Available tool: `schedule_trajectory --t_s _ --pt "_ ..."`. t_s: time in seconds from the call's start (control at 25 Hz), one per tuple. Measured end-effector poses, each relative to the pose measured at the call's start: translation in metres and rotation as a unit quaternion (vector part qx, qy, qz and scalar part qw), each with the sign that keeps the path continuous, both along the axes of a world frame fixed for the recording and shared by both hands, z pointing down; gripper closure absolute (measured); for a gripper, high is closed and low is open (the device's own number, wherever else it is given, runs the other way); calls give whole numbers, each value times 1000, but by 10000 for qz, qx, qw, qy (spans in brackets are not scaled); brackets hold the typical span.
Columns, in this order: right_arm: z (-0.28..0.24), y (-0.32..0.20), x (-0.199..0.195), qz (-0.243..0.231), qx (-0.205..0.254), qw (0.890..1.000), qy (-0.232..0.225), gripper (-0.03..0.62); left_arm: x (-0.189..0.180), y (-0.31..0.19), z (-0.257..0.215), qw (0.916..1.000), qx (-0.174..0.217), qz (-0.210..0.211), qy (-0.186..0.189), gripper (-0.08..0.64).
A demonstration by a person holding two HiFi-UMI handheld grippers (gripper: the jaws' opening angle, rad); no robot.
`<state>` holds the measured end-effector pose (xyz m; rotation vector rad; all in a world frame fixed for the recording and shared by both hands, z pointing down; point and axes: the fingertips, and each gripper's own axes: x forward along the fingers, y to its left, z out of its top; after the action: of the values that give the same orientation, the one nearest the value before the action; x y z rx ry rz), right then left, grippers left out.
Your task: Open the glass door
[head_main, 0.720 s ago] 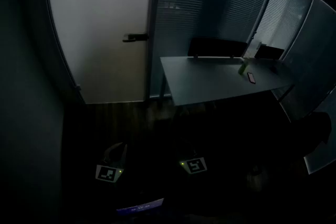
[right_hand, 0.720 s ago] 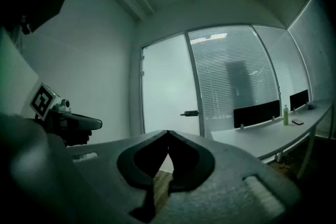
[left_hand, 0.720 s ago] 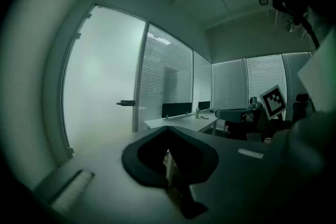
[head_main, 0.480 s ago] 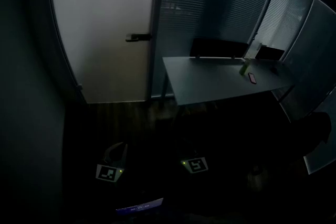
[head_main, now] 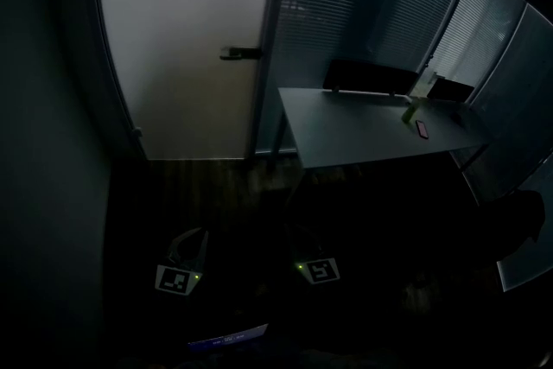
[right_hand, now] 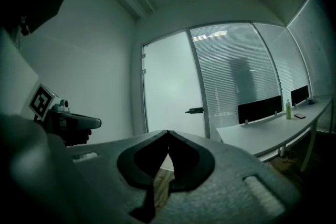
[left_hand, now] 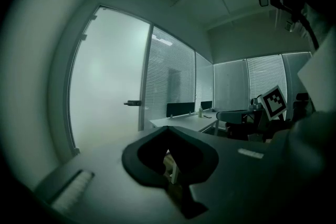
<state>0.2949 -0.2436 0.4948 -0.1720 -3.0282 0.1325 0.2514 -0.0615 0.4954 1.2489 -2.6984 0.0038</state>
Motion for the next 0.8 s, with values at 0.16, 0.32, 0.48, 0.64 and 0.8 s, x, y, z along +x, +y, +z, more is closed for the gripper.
schedule_trajectory --t_s 0.16,0.32,0.48,0.64,0.8 --pt "2 2 -14 -100 -16 9999 13 590 -10 1 4 10000 15 -96 17 557" --pt "0 -3 -38 -154 -30 9999 -32 591 -30 0 4 9998 -16 -210 10 557" --pt "6 -12 -73 -156 -56 9998 -88 590 -61 -7 8 9998 3 -211 -8 557" --pt "9 -25 -119 -108 -182 9997 -110 590 -104 -21 10 9999 -21 -134 -5 557" --pt "7 -40 -157 -124 -179 9998 -26 589 -142 -34 3 9999 -1 -137 -26 557"
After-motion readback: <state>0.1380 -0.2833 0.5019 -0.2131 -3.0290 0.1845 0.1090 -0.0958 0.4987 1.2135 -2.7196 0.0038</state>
